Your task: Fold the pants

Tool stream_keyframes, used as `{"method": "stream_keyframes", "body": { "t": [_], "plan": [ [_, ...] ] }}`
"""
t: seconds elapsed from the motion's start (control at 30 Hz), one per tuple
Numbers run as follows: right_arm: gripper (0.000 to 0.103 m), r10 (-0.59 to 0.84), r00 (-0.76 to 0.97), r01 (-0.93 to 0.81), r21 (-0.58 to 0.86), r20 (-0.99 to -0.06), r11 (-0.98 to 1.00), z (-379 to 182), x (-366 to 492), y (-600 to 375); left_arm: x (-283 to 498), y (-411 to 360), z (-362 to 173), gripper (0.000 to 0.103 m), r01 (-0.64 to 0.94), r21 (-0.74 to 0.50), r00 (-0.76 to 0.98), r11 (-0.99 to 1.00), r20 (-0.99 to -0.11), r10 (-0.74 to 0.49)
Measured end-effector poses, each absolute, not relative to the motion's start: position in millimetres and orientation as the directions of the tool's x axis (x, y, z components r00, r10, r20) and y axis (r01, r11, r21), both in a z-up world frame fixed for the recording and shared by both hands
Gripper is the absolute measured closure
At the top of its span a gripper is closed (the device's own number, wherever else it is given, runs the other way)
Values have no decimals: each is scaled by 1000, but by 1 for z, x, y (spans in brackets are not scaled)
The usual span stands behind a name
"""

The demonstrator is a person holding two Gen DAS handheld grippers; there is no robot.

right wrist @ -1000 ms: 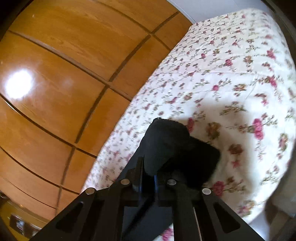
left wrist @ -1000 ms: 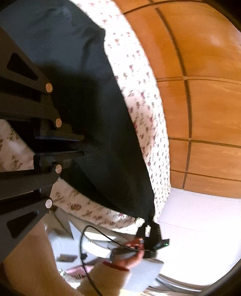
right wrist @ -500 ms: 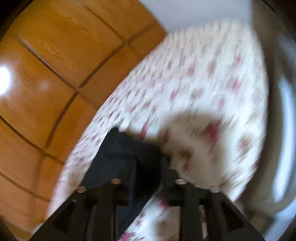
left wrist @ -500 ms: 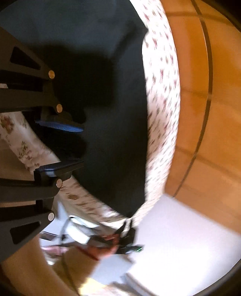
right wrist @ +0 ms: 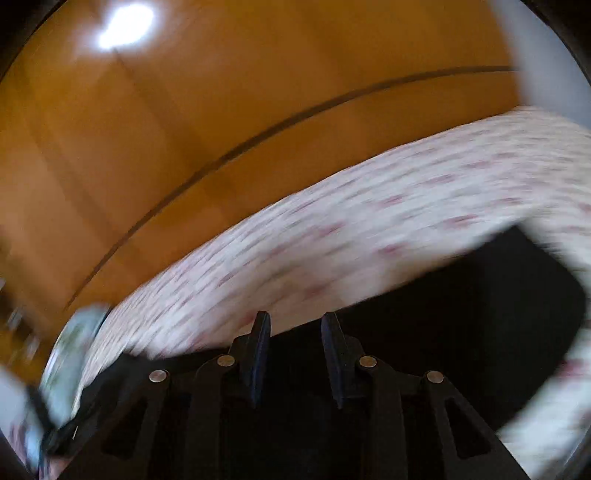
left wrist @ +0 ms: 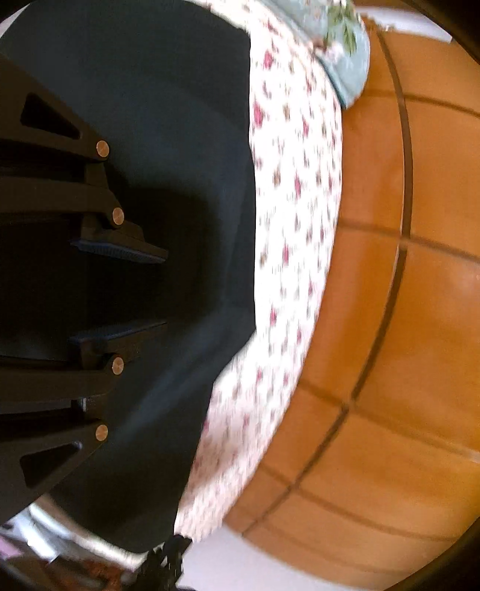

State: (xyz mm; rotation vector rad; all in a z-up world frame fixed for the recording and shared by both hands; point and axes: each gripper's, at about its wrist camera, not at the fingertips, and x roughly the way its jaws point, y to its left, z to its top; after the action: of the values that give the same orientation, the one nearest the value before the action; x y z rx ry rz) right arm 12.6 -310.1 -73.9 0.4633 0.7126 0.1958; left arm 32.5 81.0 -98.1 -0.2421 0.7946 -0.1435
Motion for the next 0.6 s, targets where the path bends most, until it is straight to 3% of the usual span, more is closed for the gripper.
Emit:
{"method": "stream_keyframes", "body": {
  "t": [0.1,0.23,0.4,0.6],
  "plan": [
    [73,540,623,-243,516,-566,821,-81,49,-227,39,94,-117,72,-6,-227,673,974,-721,-164],
    [72,671,458,-430,515,-583,742,-91,92,-132,22,100,-123,72,34,-208,715,978,-678,-169],
    [72,709,299,-462,553,-638,693,-120,139,-67,27,104,-115,72,10,-224,688,975,-706,-169],
    [65,687,265,-446,545,-677,710,-142,168,-49,35,116,-115,72,-41,-213,679,976,-723,-130]
  ]
}}
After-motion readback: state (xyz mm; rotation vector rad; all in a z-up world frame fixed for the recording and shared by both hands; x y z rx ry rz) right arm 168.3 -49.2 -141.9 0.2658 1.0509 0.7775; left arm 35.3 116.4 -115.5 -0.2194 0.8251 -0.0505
